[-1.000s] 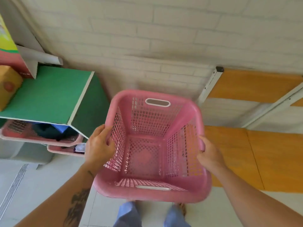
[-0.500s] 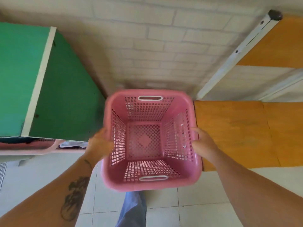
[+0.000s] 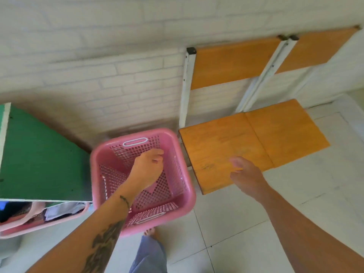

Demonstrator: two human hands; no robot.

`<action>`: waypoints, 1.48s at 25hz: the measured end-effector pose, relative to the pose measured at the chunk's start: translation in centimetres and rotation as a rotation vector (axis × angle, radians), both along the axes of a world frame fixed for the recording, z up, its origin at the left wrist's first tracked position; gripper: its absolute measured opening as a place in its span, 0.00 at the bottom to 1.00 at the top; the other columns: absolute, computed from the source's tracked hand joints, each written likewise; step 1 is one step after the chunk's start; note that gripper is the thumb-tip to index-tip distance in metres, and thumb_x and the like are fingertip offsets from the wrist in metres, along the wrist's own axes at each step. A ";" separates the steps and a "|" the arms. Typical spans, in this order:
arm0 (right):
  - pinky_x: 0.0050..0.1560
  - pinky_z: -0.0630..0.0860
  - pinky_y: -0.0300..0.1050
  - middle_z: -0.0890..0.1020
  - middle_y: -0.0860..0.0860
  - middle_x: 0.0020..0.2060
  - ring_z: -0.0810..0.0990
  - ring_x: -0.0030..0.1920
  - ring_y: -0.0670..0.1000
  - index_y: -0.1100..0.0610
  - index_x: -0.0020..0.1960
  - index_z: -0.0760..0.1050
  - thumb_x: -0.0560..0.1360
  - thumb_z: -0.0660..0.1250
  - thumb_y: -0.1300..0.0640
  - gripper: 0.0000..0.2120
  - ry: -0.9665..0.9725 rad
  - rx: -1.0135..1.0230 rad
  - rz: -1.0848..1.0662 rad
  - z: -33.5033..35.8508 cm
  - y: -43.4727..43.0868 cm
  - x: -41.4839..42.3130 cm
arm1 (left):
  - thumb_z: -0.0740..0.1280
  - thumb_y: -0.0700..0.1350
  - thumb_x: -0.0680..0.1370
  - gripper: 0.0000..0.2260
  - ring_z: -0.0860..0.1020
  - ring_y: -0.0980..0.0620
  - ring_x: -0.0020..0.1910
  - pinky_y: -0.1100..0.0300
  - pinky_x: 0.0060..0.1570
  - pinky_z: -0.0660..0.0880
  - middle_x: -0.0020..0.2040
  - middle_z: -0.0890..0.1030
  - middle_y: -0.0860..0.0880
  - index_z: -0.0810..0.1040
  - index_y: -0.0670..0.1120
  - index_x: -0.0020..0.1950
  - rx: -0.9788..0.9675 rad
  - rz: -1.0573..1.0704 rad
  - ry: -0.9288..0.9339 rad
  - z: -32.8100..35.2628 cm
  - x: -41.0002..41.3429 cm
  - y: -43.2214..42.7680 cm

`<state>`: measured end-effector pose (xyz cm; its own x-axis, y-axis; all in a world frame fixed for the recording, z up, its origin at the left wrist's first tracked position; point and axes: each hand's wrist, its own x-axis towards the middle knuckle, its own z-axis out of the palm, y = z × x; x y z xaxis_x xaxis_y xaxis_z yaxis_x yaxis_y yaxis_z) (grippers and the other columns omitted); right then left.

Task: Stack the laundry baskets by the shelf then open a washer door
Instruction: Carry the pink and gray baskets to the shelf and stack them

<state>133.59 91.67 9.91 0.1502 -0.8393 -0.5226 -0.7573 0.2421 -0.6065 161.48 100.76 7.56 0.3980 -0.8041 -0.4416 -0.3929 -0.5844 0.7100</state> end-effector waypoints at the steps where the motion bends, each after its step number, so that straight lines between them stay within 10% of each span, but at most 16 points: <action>1: 0.46 0.72 0.43 0.75 0.48 0.59 0.78 0.53 0.49 0.45 0.60 0.74 0.73 0.64 0.63 0.20 -0.007 -0.023 -0.032 1.4 0.2 -2.9 | 0.59 0.40 0.77 0.16 0.80 0.54 0.44 0.73 0.38 0.71 0.50 0.82 0.53 0.79 0.50 0.61 -0.041 -0.065 0.006 1.6 -2.7 -1.2; 5: 0.48 0.72 0.43 0.75 0.51 0.59 0.77 0.54 0.51 0.49 0.62 0.75 0.73 0.65 0.65 0.20 -0.055 -0.105 -0.177 5.8 1.5 -16.6 | 0.57 0.42 0.78 0.14 0.75 0.59 0.23 0.66 0.23 0.71 0.43 0.82 0.52 0.77 0.52 0.60 -0.140 -0.295 -0.014 8.4 -15.4 -5.0; 37: 0.52 0.73 0.44 0.78 0.55 0.60 0.77 0.58 0.56 0.53 0.64 0.75 0.75 0.63 0.61 0.18 0.292 -0.410 -1.363 18.8 -2.0 -104.4 | 0.61 0.45 0.77 0.12 0.80 0.51 0.48 0.59 0.50 0.74 0.47 0.82 0.54 0.81 0.56 0.55 -0.612 -1.678 -0.030 20.6 -124.8 -37.2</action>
<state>29.18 89.65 28.66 -0.9378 -0.3359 -0.0873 -0.1918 0.7112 -0.6763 36.72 63.57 28.14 -0.9373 -0.3466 0.0372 -0.2463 0.7341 0.6328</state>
